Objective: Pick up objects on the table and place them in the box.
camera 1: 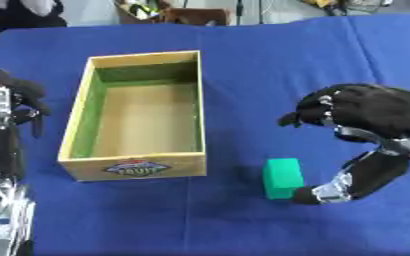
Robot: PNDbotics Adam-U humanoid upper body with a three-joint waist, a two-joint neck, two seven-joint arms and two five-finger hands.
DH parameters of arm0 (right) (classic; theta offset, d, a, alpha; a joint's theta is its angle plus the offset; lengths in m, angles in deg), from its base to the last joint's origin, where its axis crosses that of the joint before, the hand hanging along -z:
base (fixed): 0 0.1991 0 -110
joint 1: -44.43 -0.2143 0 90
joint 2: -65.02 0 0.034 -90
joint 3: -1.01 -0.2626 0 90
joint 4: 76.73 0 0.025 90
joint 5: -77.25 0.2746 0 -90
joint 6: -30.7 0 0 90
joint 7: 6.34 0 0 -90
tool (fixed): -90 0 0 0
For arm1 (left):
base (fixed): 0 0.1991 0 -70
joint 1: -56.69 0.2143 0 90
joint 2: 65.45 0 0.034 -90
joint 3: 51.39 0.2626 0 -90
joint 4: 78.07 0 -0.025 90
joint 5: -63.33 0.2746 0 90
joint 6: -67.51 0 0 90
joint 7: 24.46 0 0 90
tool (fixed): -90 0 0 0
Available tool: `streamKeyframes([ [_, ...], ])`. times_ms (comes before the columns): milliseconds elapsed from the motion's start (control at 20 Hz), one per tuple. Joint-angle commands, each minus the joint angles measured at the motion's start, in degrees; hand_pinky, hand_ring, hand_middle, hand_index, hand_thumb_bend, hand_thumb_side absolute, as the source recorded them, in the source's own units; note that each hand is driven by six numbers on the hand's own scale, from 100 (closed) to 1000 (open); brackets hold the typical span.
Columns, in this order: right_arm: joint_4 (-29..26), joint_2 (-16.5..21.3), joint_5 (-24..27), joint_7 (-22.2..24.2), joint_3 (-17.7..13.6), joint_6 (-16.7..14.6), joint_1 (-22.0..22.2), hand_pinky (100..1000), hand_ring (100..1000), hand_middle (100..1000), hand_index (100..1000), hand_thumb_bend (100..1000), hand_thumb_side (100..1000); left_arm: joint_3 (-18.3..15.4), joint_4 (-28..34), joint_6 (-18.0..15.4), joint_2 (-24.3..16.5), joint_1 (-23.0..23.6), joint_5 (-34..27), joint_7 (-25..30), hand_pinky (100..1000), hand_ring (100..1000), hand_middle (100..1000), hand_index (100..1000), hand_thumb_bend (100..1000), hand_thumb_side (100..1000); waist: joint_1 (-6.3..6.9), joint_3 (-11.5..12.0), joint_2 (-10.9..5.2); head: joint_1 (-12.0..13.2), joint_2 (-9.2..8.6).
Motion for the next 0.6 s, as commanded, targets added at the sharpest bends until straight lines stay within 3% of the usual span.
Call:
streamKeyframes([
  [50, 1.2, -0.39, -2.15, 2.18, 0.2, -1.15, -0.12, 805, 842, 682, 911, 630, 970, 0.24, 1.18, -0.01, -0.95, -0.46, 0.26, 0.21, 100, 362, 482, 464, 100, 886, -0.09, 0.21, -0.73, -0.27, -0.85],
  [600, 8.14, -3.25, -9.72, -1.65, 2.73, -0.78, 0.64, 803, 842, 669, 891, 538, 930, 0.38, 1.18, 0.05, -0.54, -0.63, 0.23, 0.47, 100, 362, 482, 463, 100, 887, 0.01, 0.89, -0.22, -0.83, -1.71],
])
